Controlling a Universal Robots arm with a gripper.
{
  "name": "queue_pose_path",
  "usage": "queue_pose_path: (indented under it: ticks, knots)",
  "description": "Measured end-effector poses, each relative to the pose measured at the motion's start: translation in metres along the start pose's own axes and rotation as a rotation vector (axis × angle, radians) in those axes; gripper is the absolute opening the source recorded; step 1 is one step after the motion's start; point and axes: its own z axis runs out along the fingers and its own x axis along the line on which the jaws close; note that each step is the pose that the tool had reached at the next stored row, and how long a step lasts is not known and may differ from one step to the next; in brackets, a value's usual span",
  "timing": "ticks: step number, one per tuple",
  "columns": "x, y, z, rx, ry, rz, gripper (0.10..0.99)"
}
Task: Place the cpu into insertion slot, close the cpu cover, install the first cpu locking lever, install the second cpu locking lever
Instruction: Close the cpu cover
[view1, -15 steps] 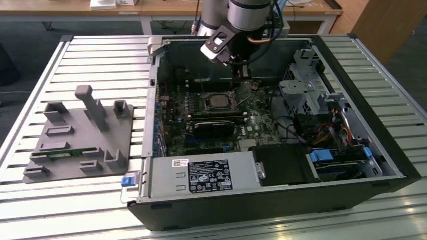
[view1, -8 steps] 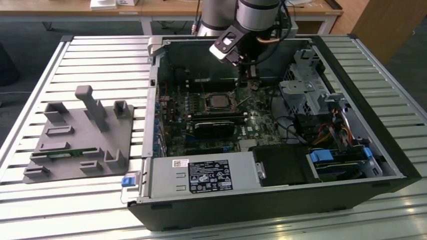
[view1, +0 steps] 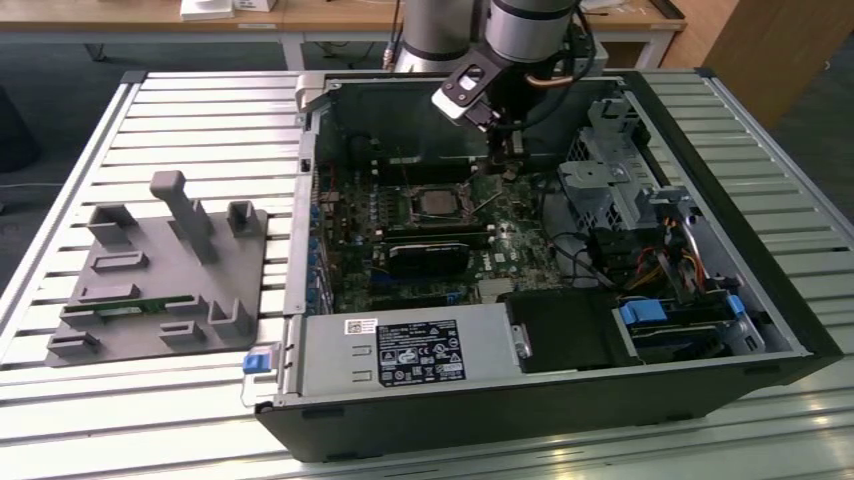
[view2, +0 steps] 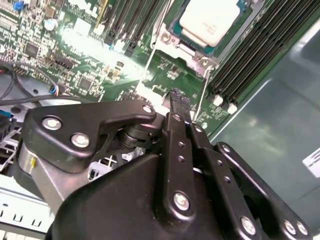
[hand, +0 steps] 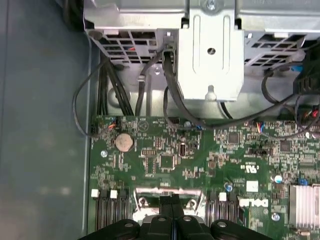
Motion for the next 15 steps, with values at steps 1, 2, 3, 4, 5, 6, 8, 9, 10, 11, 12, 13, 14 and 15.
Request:
queue_pose_path:
  ticks: [1, 2, 3, 4, 5, 6, 8, 9, 10, 11, 12, 13, 14, 15]
  knots:
    - [0.0000, 0.0012, 0.0001, 0.000, 0.0000, 0.000, 0.106]
    - [0.0000, 0.0023, 0.0001, 0.000, 0.0000, 0.000, 0.106]
    - [0.0000, 0.0034, 0.0002, 0.000, 0.0000, 0.000, 0.106]
    - [0.0001, 0.0046, 0.0003, 0.000, 0.0000, 0.000, 0.106]
    - [0.0001, 0.0057, 0.0004, 0.000, -0.0001, 0.000, 0.106]
    - [0.0001, 0.0069, 0.0006, 0.000, -0.0001, 0.000, 0.106]
    - [0.0002, 0.0093, 0.0009, 0.000, 0.0001, 0.000, 0.106]
    - [0.0001, 0.0107, 0.0009, 0.000, -0.0001, 0.000, 0.106]
    - [0.0001, 0.0119, 0.0010, 0.000, -0.0001, 0.000, 0.106]
    - [0.0002, 0.0129, 0.0010, 0.000, 0.0000, 0.000, 0.106]
    - [0.0001, 0.0138, 0.0011, 0.000, 0.0000, 0.000, 0.106]
    - [0.0001, 0.0145, 0.0012, 0.000, 0.0000, 0.000, 0.106]
    - [0.0001, 0.0153, 0.0012, 0.000, 0.0000, 0.000, 0.106]
    - [0.0001, 0.0163, 0.0013, 0.000, 0.0001, 0.000, 0.106]
